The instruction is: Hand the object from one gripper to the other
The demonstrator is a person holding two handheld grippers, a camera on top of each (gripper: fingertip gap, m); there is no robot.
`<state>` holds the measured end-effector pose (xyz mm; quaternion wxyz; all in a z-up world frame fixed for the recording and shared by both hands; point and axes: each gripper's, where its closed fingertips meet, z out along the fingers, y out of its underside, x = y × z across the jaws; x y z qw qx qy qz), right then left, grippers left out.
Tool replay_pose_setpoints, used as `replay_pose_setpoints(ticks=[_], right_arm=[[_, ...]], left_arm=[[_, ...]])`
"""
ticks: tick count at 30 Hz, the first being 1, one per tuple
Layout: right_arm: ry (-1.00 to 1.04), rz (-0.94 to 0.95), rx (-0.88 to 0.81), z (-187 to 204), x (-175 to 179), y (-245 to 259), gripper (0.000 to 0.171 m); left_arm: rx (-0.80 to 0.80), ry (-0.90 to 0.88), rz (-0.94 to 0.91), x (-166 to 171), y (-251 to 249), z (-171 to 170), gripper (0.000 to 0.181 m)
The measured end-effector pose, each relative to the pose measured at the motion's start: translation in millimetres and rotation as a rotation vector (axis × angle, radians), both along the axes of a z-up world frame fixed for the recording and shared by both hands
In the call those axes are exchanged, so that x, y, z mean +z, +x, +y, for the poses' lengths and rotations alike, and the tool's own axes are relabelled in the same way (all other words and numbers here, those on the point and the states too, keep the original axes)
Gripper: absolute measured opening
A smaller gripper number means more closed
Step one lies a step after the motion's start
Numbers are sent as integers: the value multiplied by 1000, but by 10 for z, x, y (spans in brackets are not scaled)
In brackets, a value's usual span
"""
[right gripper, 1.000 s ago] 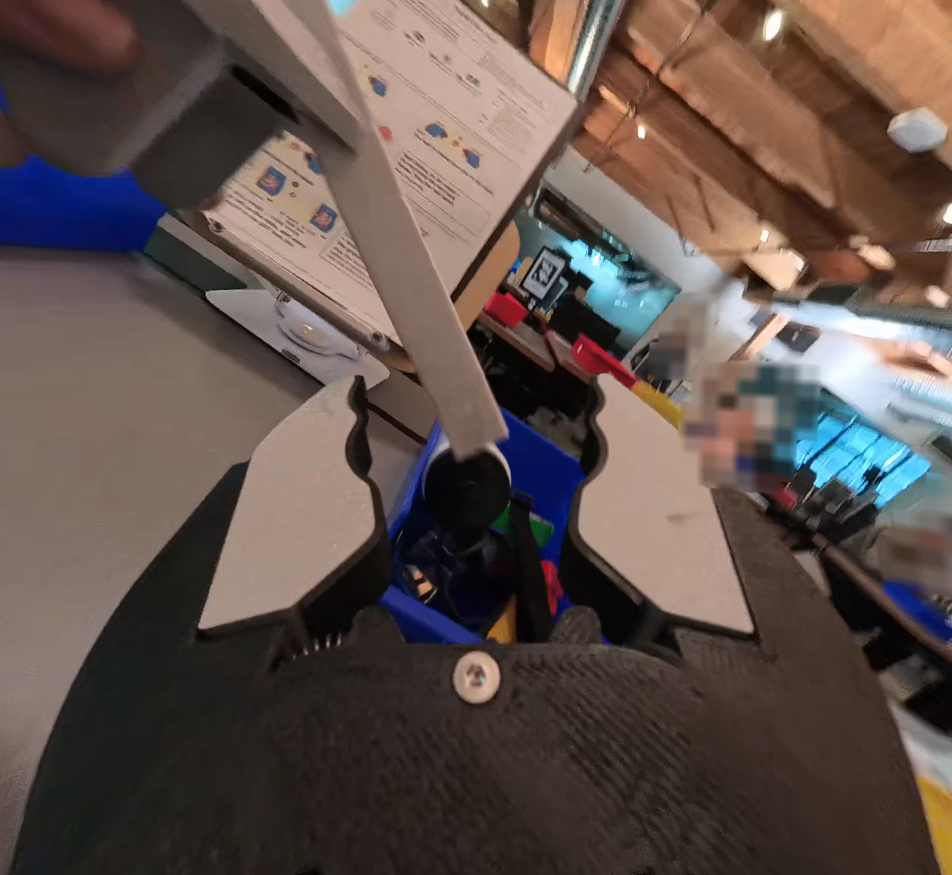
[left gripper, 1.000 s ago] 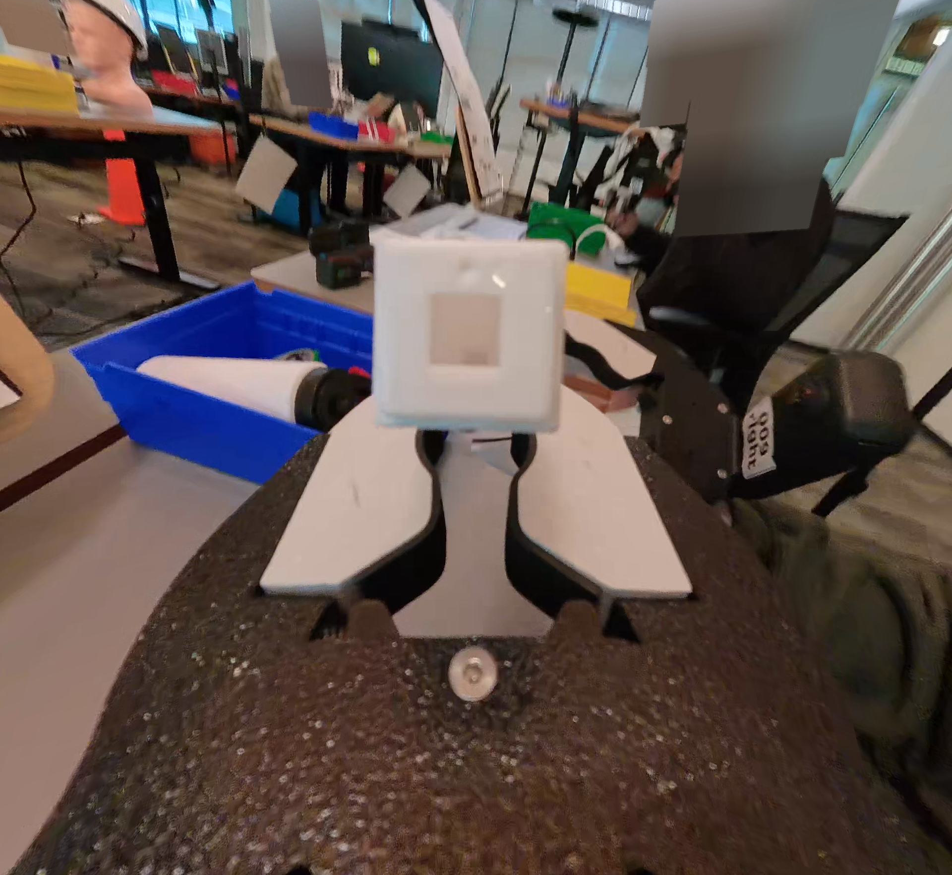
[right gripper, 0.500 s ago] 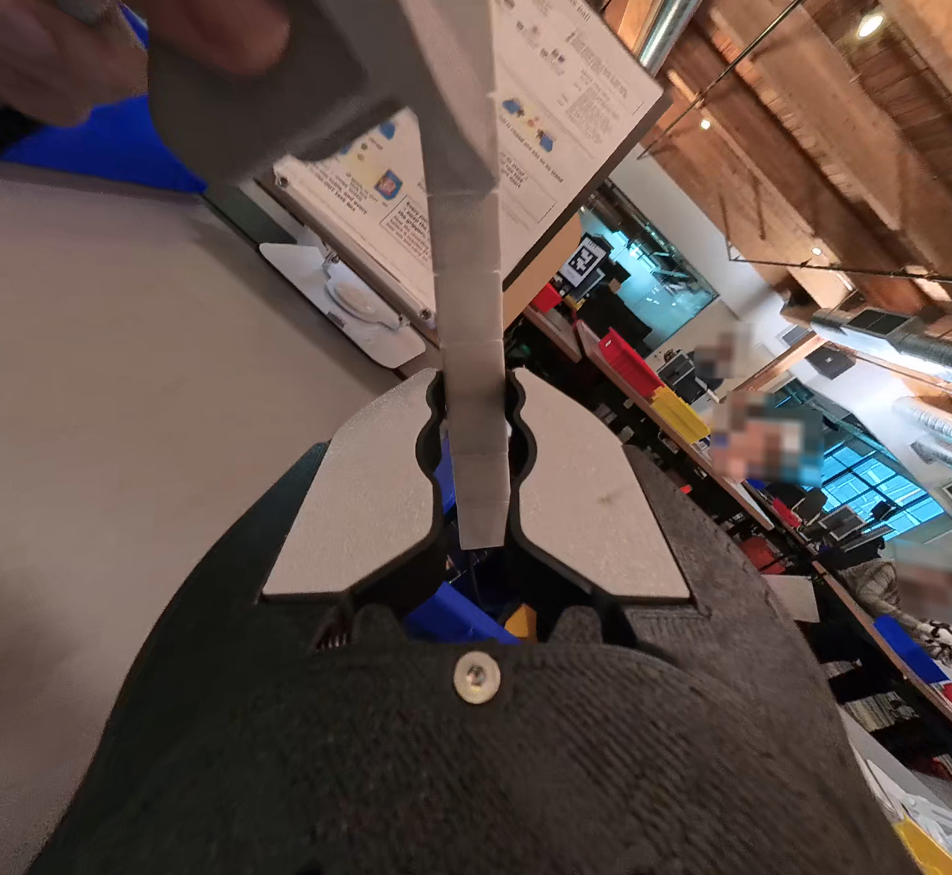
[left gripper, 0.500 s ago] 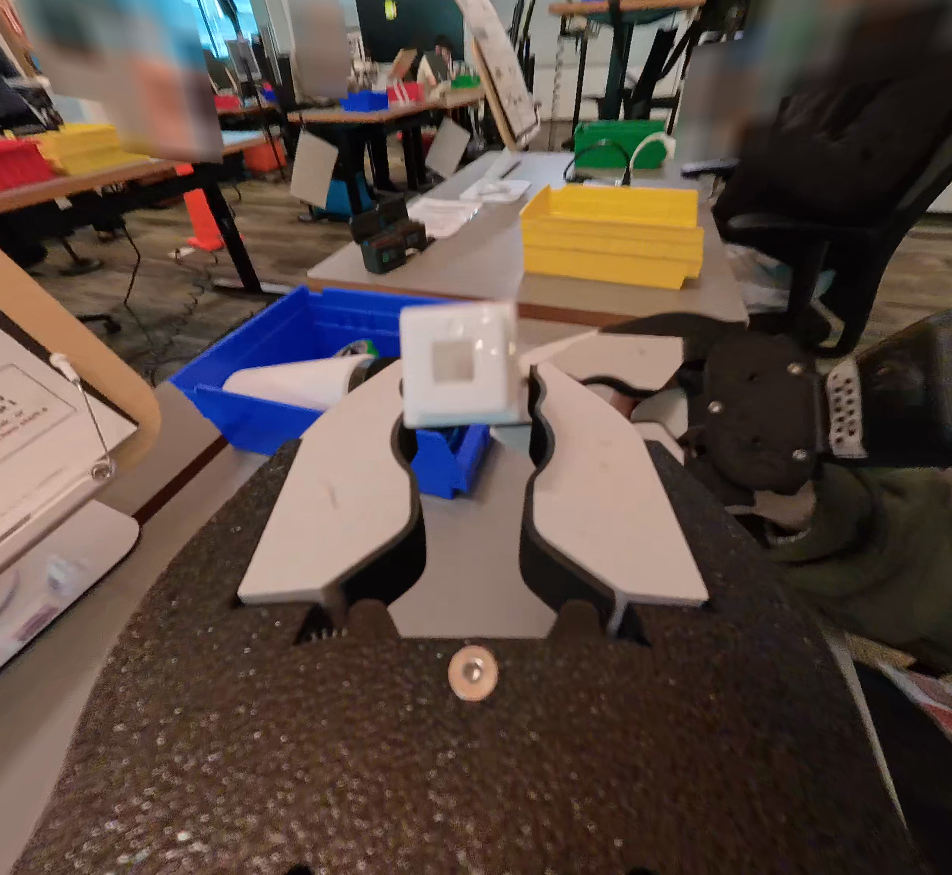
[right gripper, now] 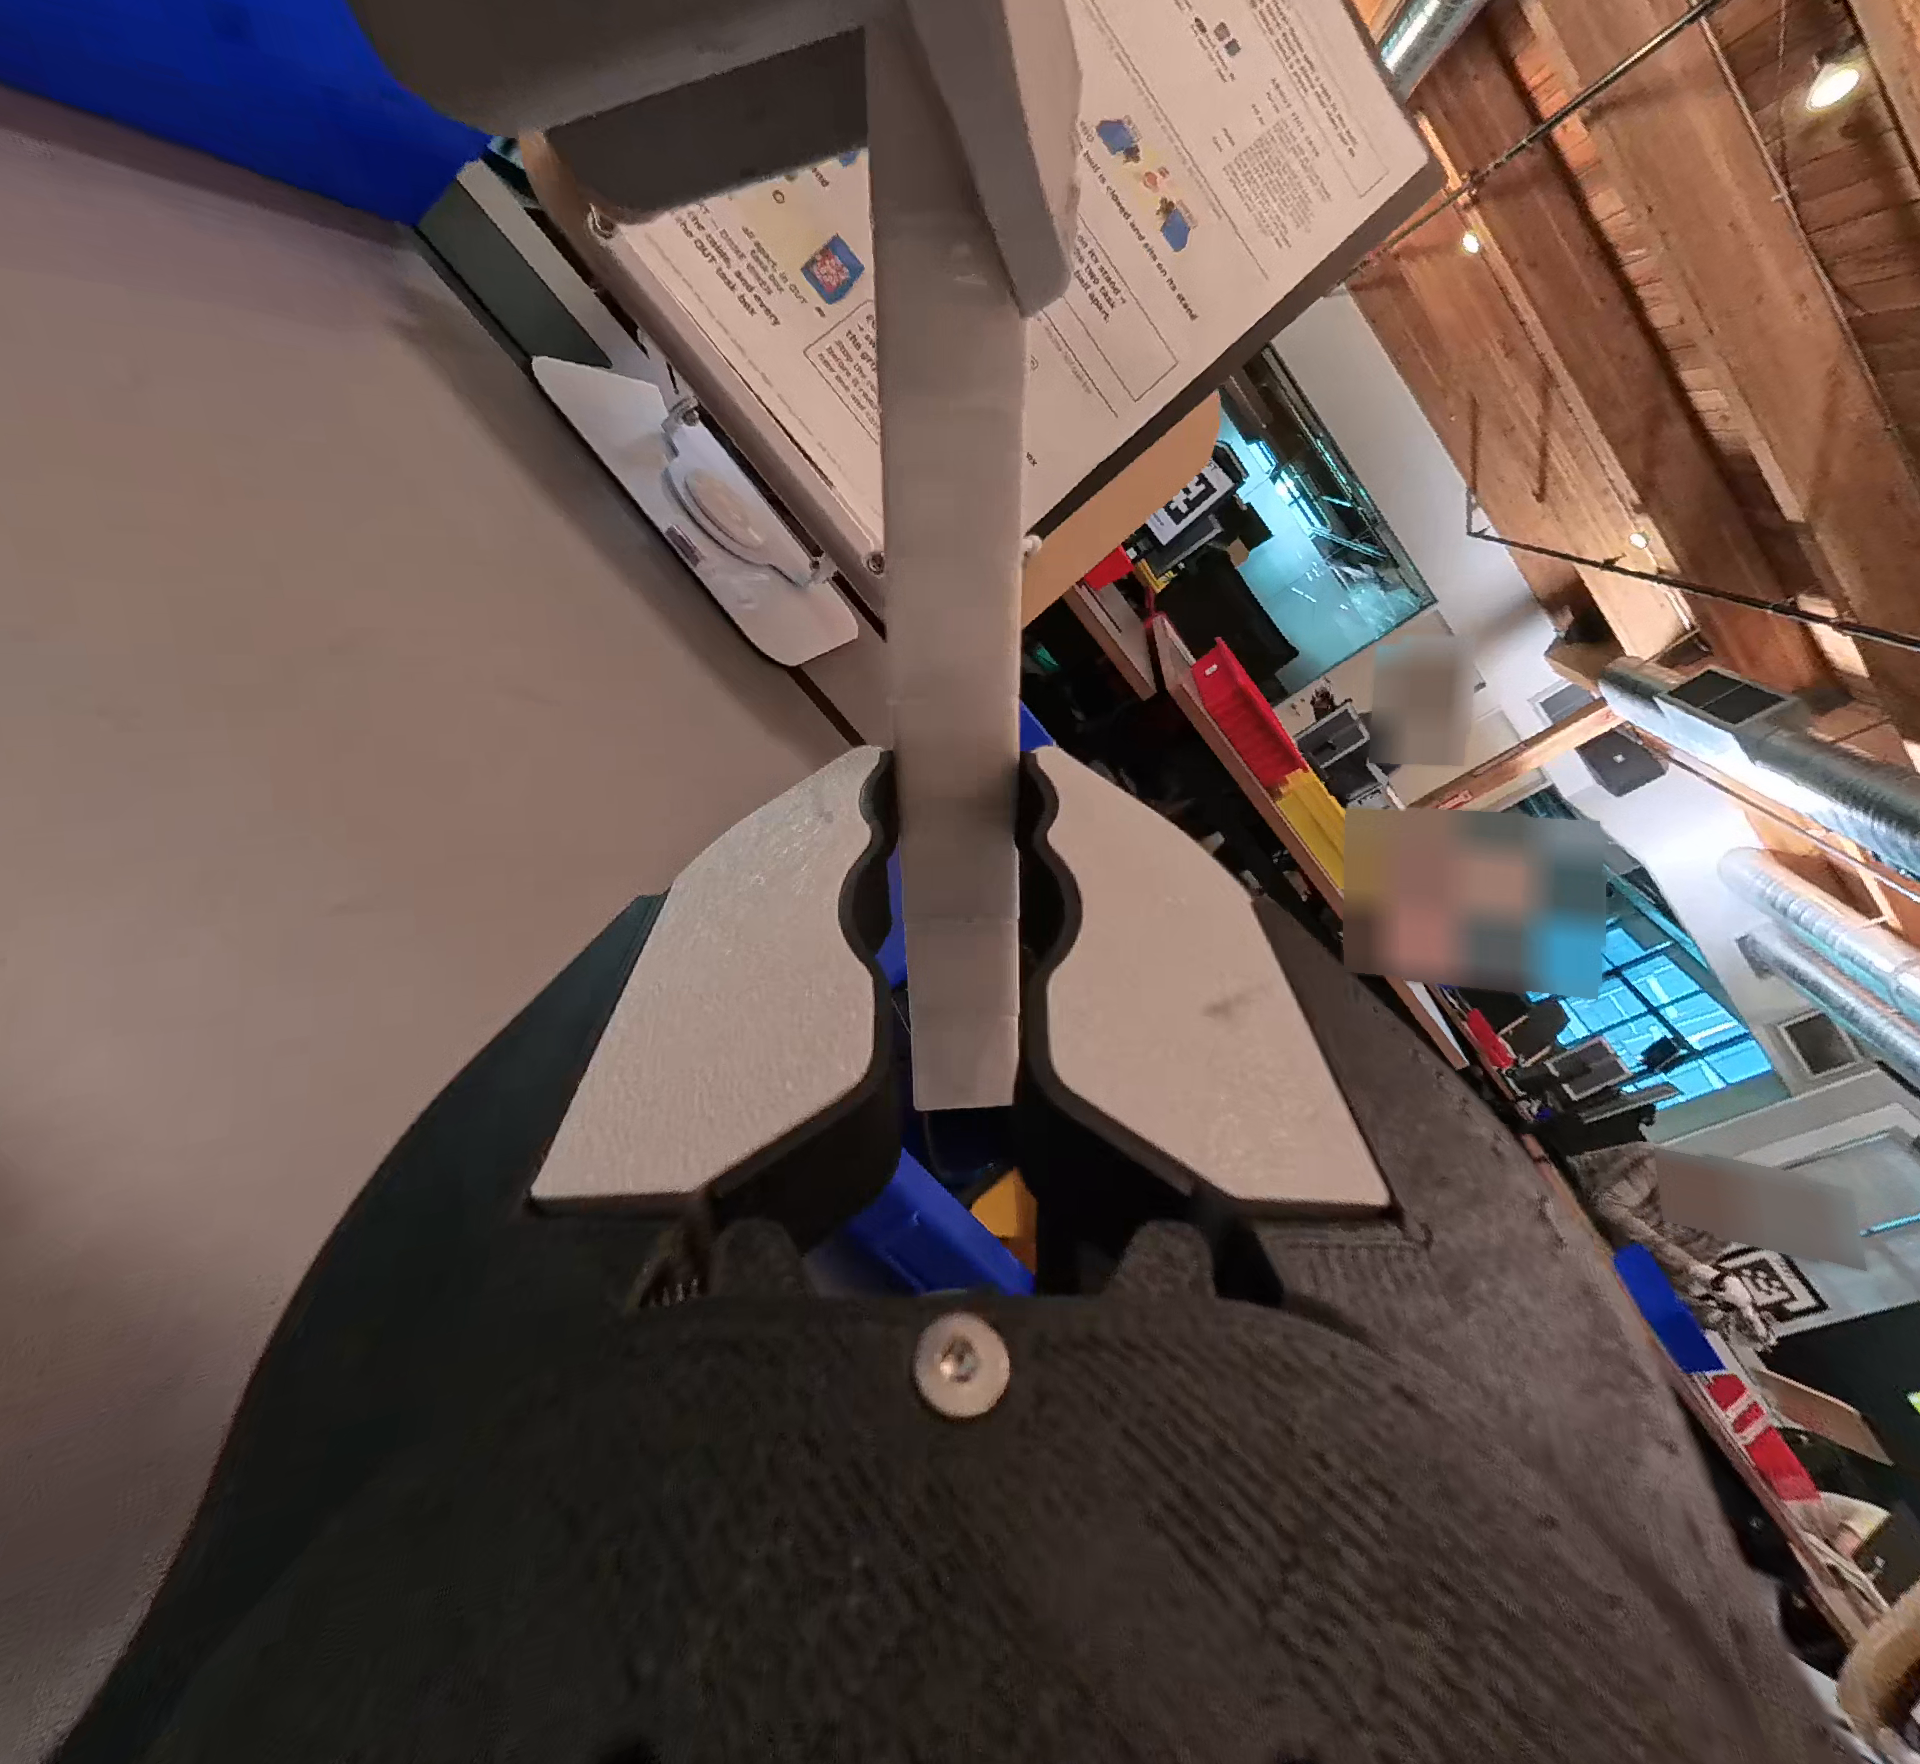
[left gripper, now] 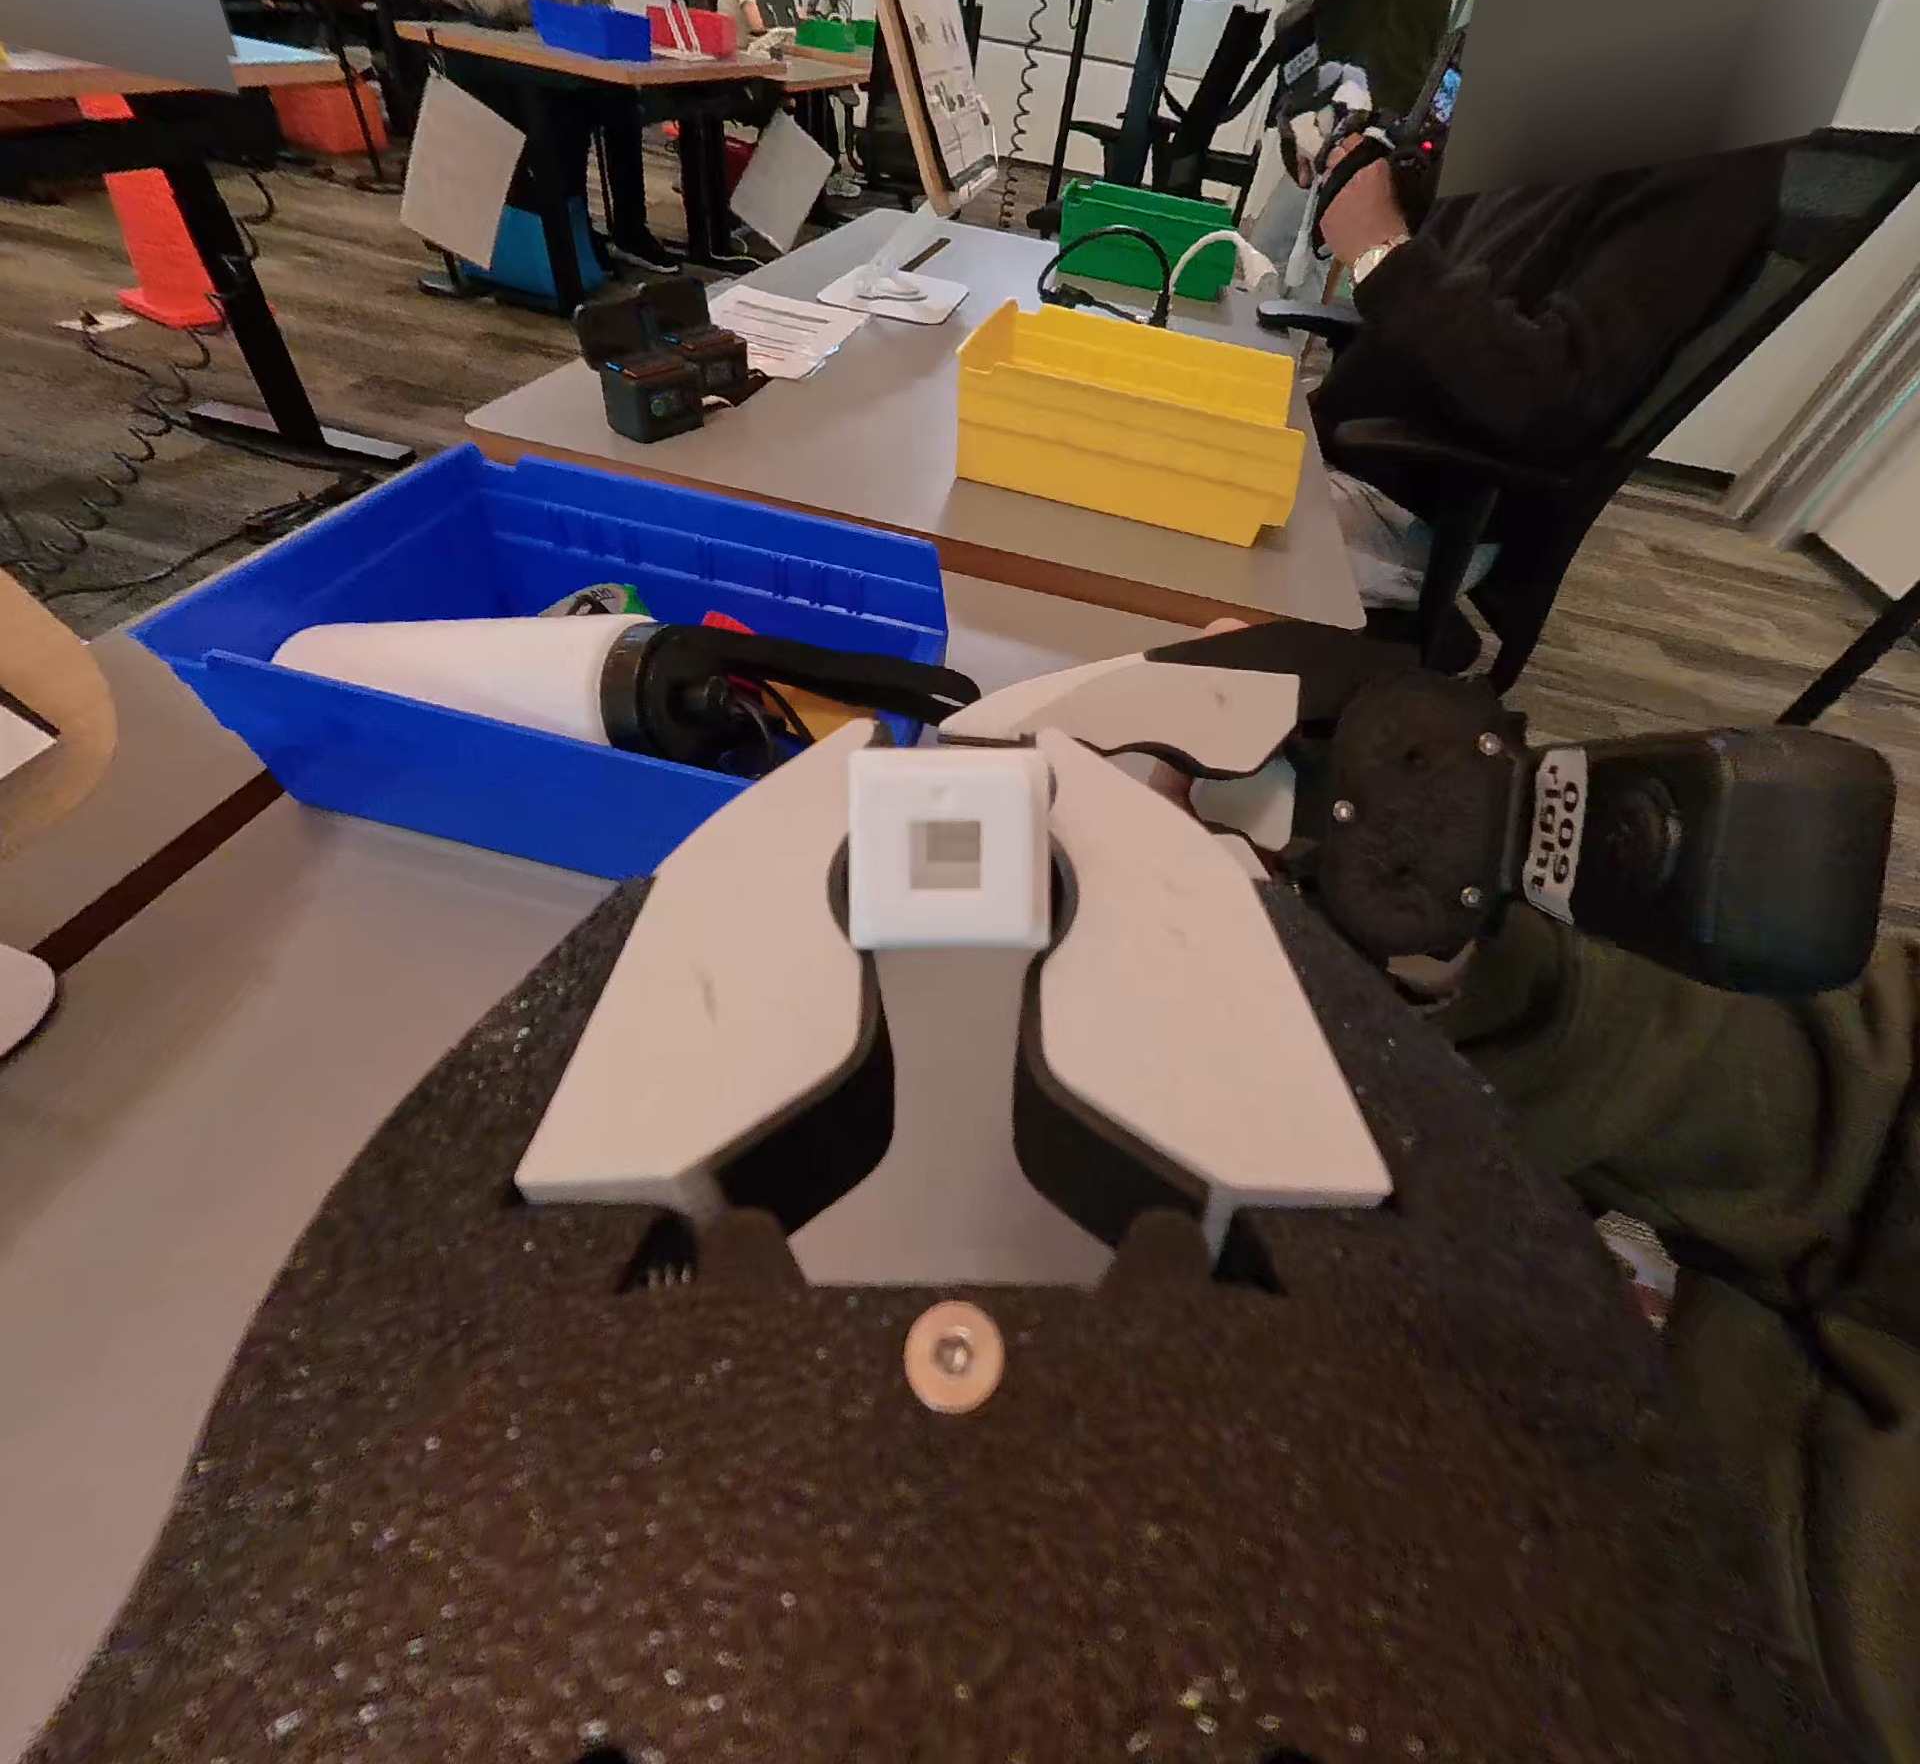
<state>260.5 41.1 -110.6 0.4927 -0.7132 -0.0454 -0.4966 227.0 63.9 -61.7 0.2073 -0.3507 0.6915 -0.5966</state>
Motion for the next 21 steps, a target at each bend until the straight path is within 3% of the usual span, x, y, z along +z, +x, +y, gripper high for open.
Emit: replay_pose_setpoints(ticks=[5, 9, 13, 15, 19, 21], right_arm=[[-20, 38, 1, 32, -110, 30, 21], [118, 60, 58, 28, 37, 10, 24], [108, 50, 1, -53, -2, 145, 54], [90, -8, -26, -70, 17, 157, 51], [13, -135, -49, -13, 32, 79, 24], [-29, -124, -38, 25, -28, 68, 23]], left_arm=[[-7, -16, 44, -100, 44, 34, 24], [-9, -105, 26, 16, 54, 88, 23], [49, -220, 31, 141, 61, 292, 23], [73, -220, 38, 156, 50, 352, 23], [90, -170, 55, 167, -4, 314, 23], [108, -130, 48, 165, -21, 305, 24]])
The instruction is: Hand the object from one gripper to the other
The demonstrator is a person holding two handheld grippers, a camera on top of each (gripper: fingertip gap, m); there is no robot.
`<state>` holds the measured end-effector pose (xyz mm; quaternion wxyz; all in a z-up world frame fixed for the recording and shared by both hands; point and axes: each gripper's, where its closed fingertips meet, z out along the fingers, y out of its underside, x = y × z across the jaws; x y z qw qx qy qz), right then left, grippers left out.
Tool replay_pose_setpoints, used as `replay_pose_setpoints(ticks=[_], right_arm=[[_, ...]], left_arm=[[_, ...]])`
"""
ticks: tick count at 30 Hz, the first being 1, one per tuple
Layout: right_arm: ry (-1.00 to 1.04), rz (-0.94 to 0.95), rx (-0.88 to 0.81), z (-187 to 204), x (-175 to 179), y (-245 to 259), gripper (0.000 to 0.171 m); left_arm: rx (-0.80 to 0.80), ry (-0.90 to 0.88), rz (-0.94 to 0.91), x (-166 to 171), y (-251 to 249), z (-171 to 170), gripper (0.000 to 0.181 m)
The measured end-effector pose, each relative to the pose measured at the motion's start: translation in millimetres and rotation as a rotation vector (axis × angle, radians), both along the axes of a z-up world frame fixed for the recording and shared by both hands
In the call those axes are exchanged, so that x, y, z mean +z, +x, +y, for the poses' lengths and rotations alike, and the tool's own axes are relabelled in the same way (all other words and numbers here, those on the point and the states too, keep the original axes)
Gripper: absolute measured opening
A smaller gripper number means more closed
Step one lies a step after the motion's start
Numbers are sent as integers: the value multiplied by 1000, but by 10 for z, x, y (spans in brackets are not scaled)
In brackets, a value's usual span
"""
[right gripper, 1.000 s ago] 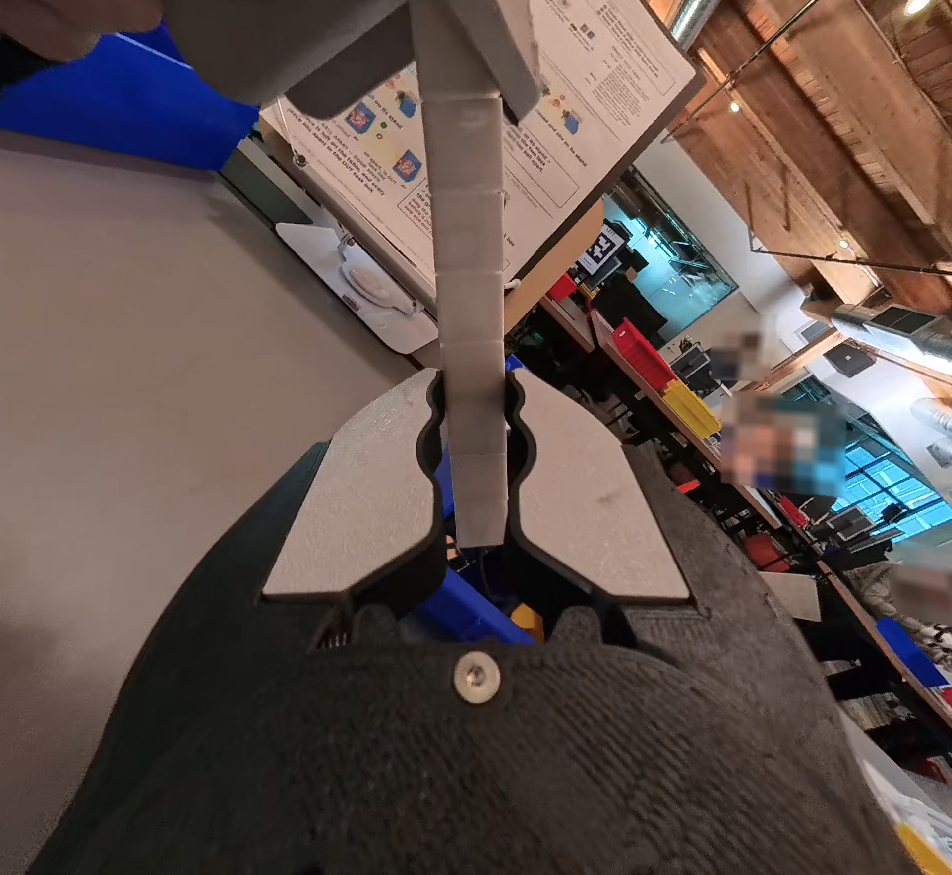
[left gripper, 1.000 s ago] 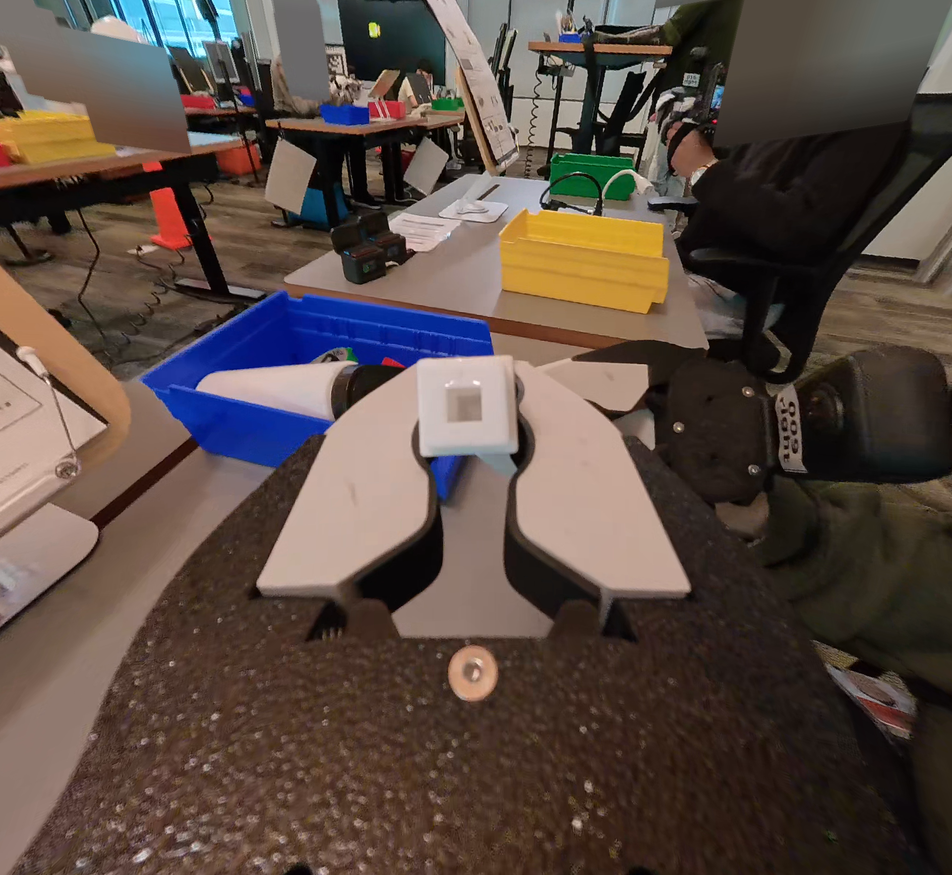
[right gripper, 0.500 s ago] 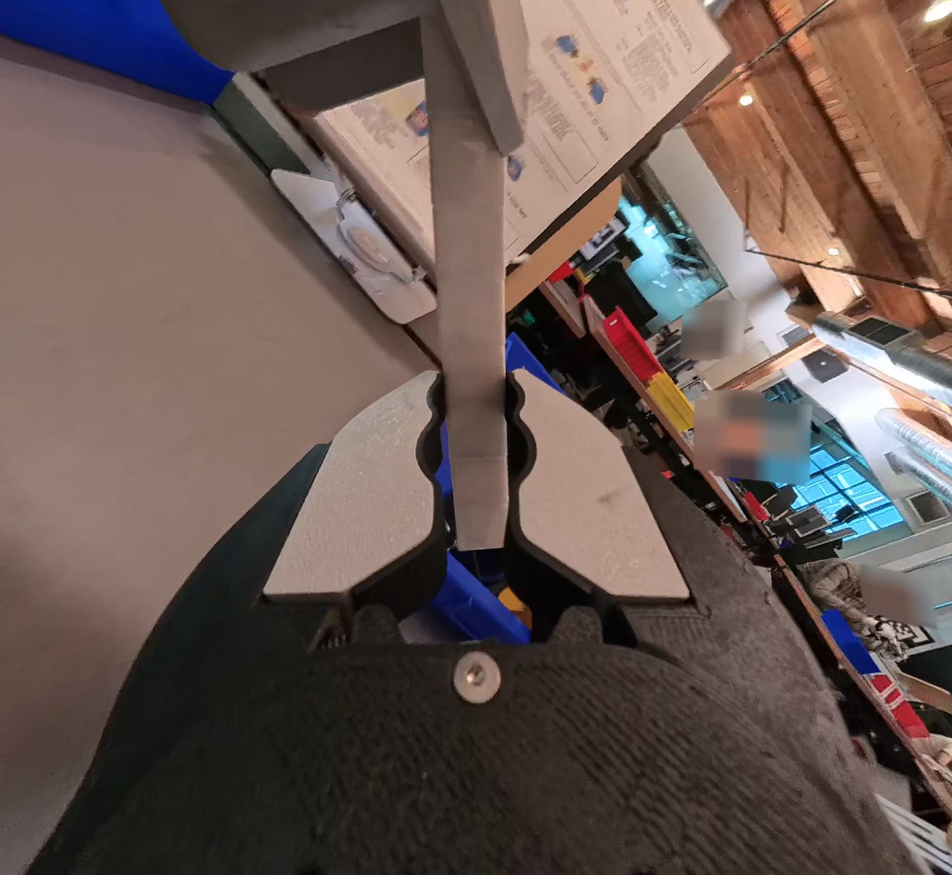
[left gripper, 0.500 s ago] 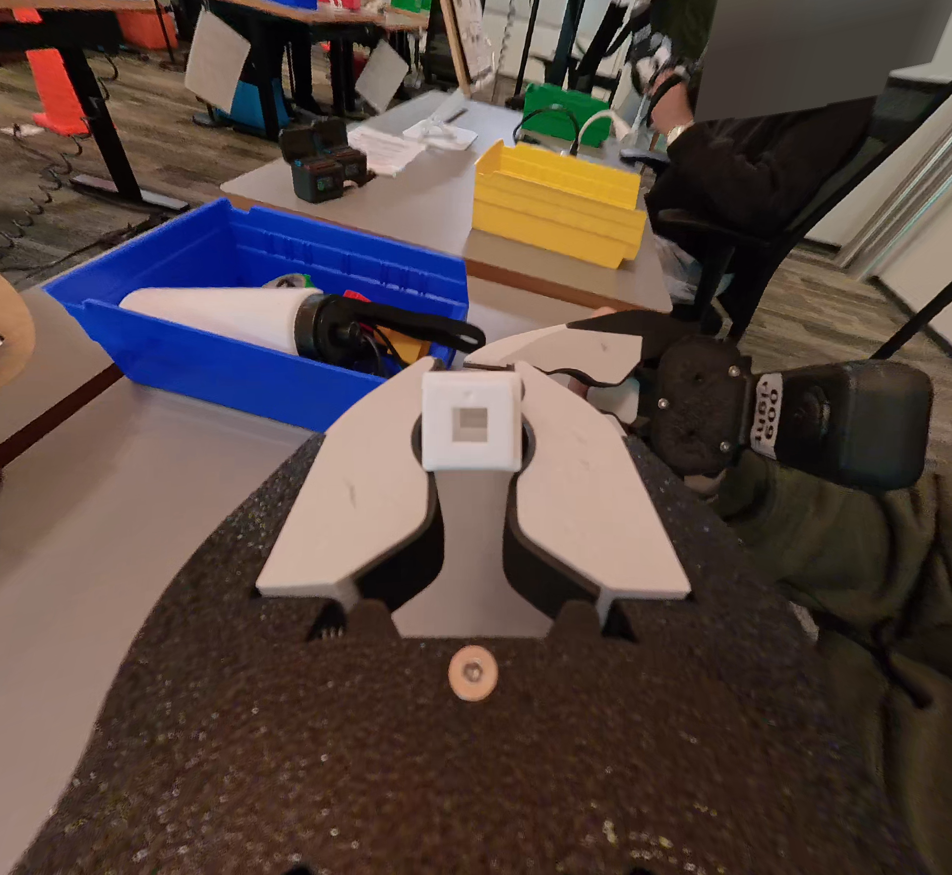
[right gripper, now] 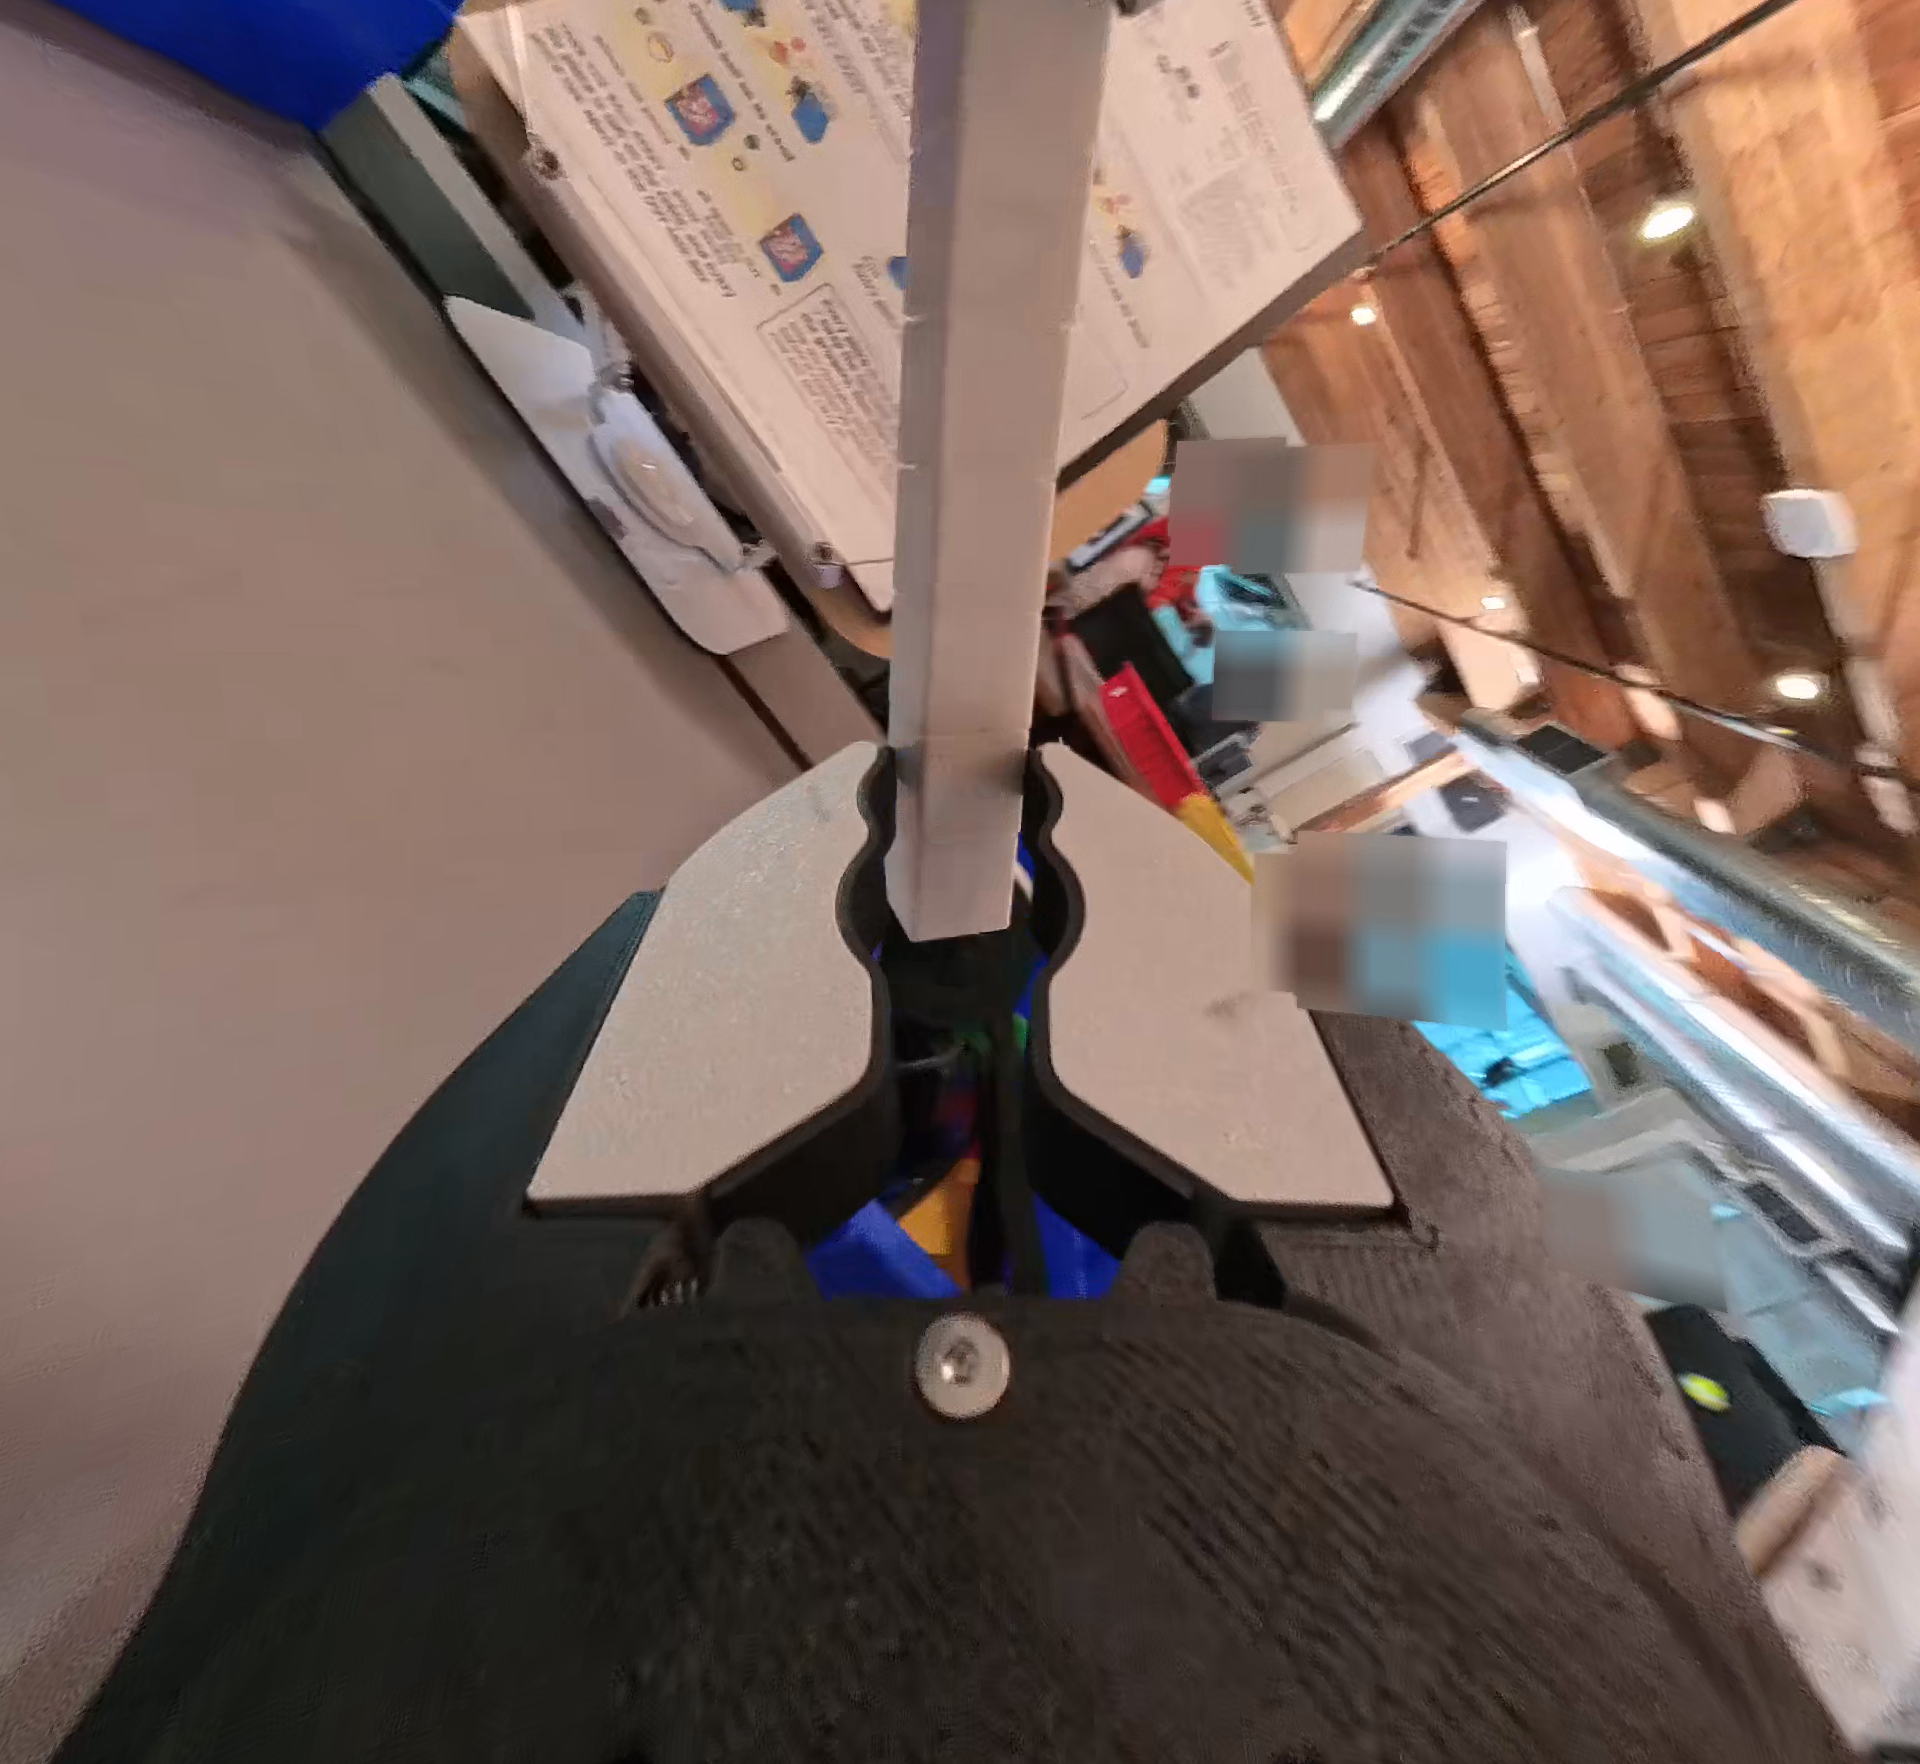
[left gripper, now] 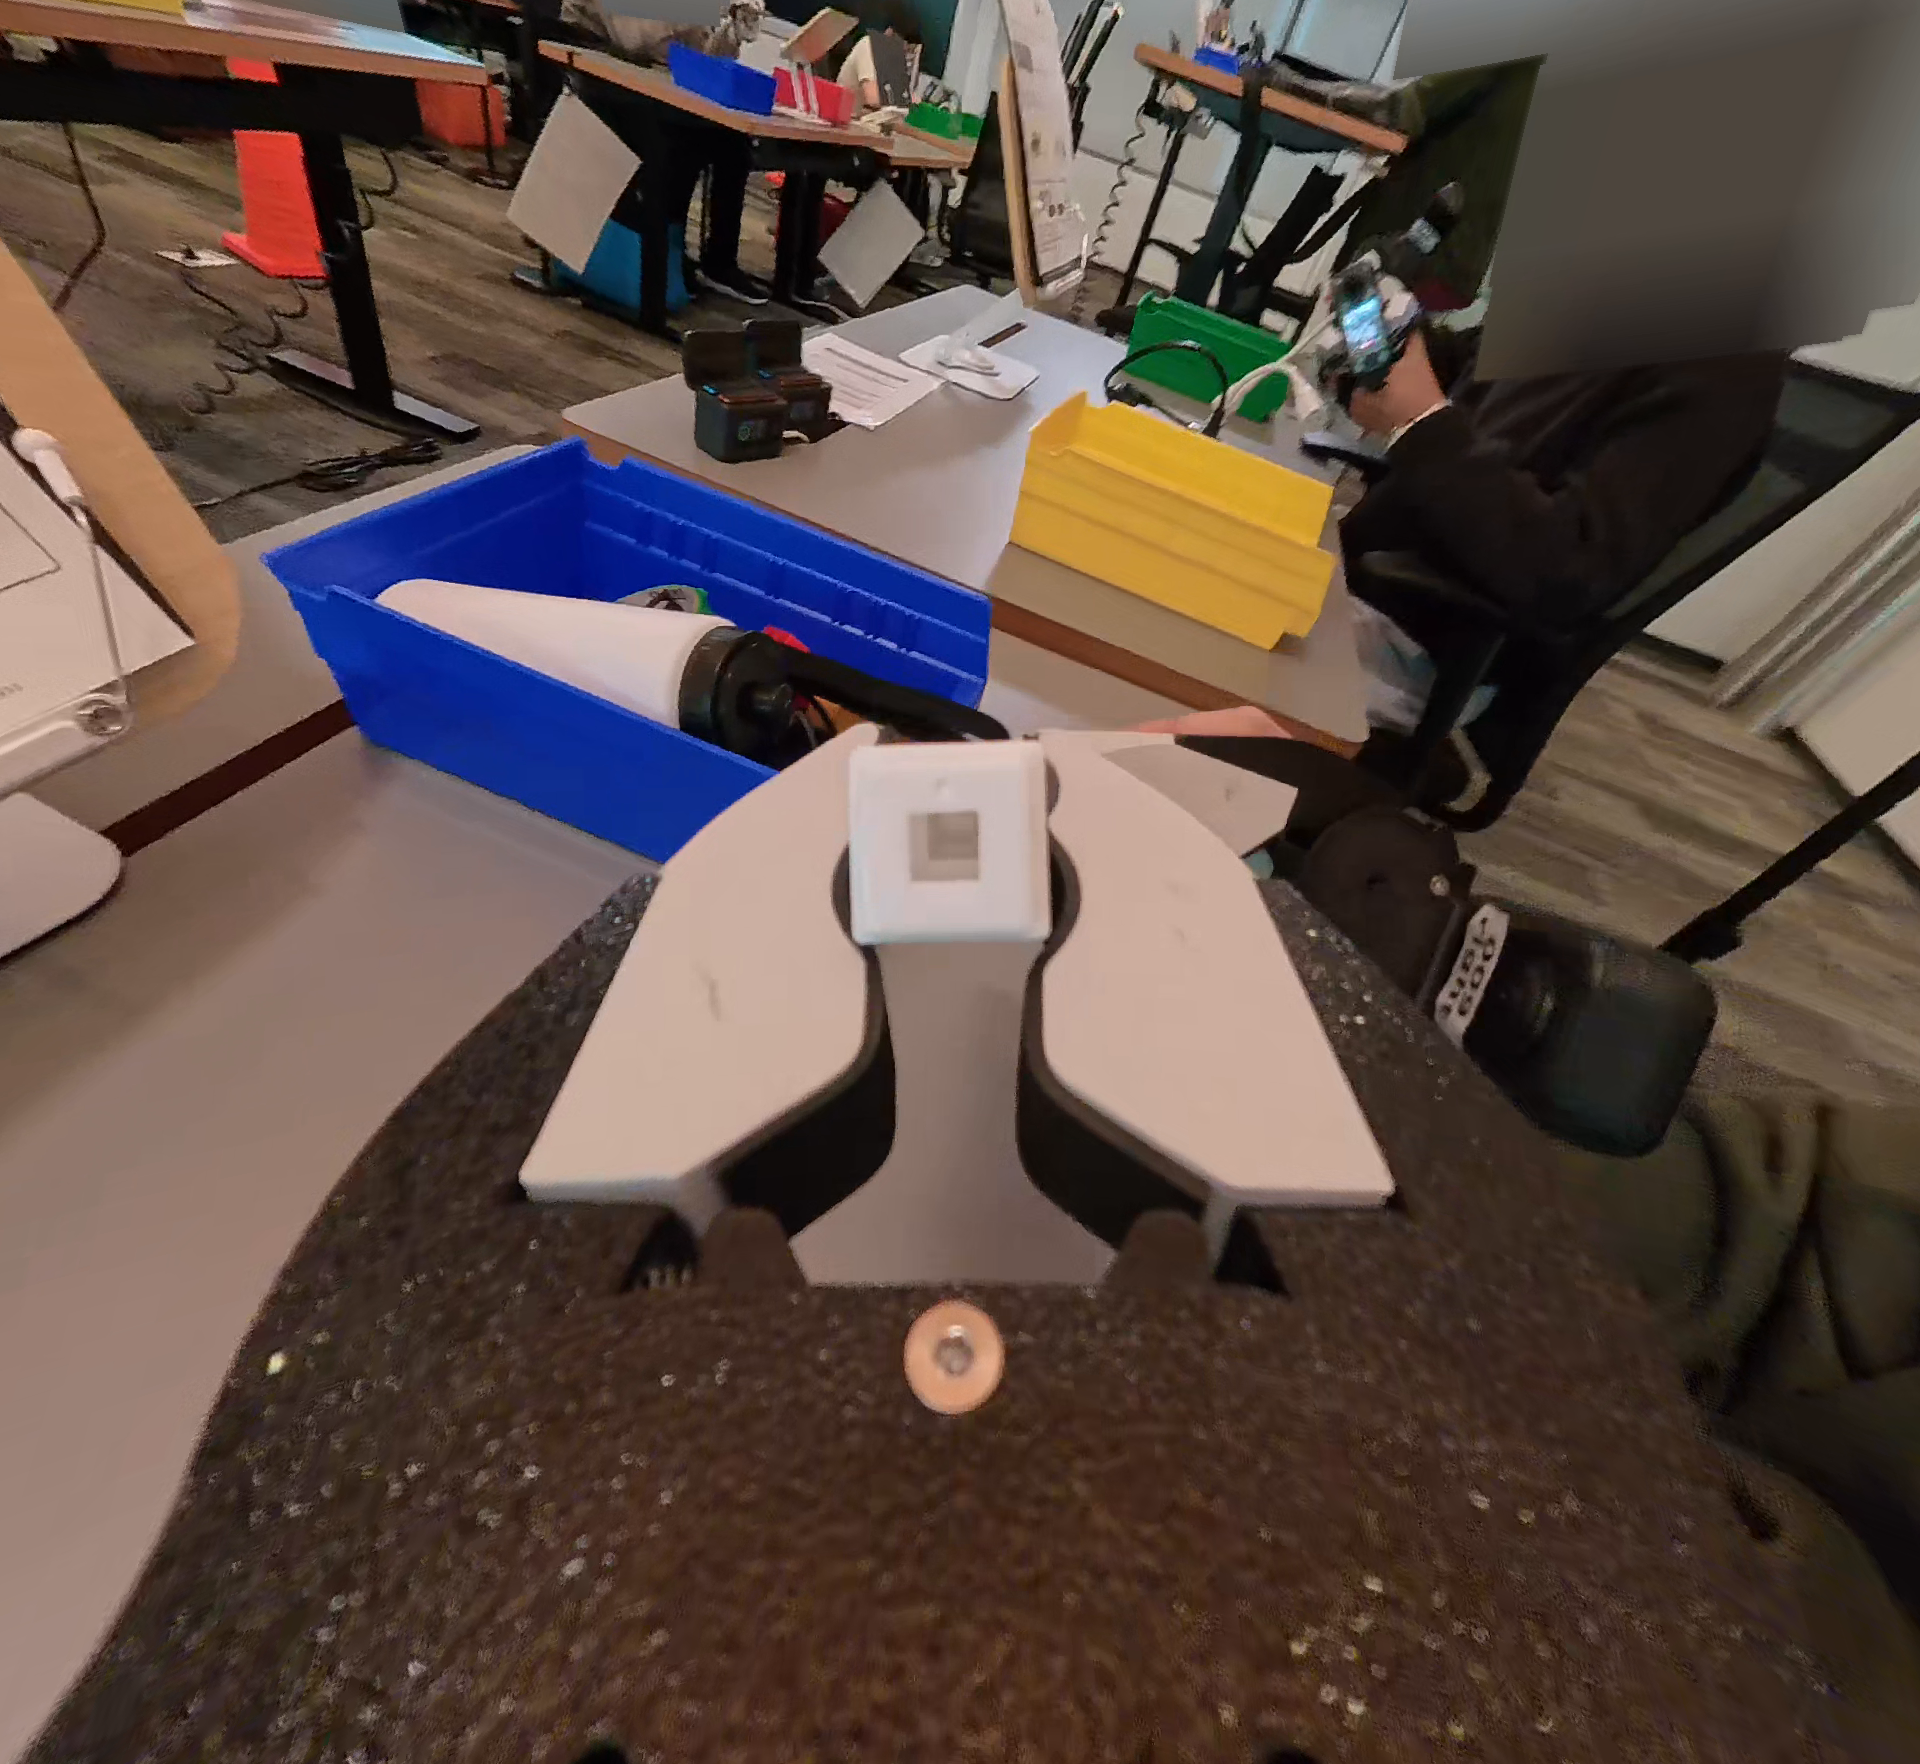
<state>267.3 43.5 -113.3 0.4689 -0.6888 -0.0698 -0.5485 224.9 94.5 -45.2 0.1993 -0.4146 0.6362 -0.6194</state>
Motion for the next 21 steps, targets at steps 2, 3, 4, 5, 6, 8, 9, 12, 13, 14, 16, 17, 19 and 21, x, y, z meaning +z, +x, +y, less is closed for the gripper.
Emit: replay_pose_setpoints(ticks=[2, 3, 4, 5, 6, 8, 9, 12, 13, 14, 16, 17, 19, 21], right_arm=[[39, 87, 51, 28, -26, -24, 22], [64, 137, 99, 53, -29, -58, 22], [86, 215, 170, 90, -47, -113, 22], [126, 307, 239, 119, -50, -168, 22], [171, 410, 323, 150, -47, -237, 22], [248, 666, 566, 209, -27, -472, 22], [276, 778, 668, 208, -9, -567, 22], [241, 976, 948, 151, -16, -891, 22], [216, 1011, 1037, 116, -18, -1010, 22], [190, 1053, 1110, 86, -26, -1112, 22], [168, 1121, 1204, 55, -27, -1238, 22], [158, 1162, 1250, 39, -26, -1295, 22], [144, 1240, 1333, 10, -21, -1387, 22], [137, 1297, 1395, -13, -14, -1449, 21]], left_arm=[[-5, 37, -23, 20, -31, -26, 26], [-32, 34, -56, 67, -63, -70, 27], [-72, 24, -95, 123, -111, -125, 32], [-113, 18, -133, 169, -157, -176, 37], [-150, 21, -171, 202, -195, -214, 44], [-207, 40, -234, 222, -248, -252, 50], [-242, 46, -258, 219, -280, -274, 52], [-390, 38, -271, 165, -423, -375, 54], [-434, 38, -272, 140, -465, -402, 53], [-477, 35, -276, 117, -510, -426, 55], [-612, 6, -283, 78, -672, -486, 55], [-689, -17, -285, 64, -771, -511, 55], [-791, -45, -300, 51, -909, -539, 55], [-859, -67, -331, 57, -1010, -555, 54]])
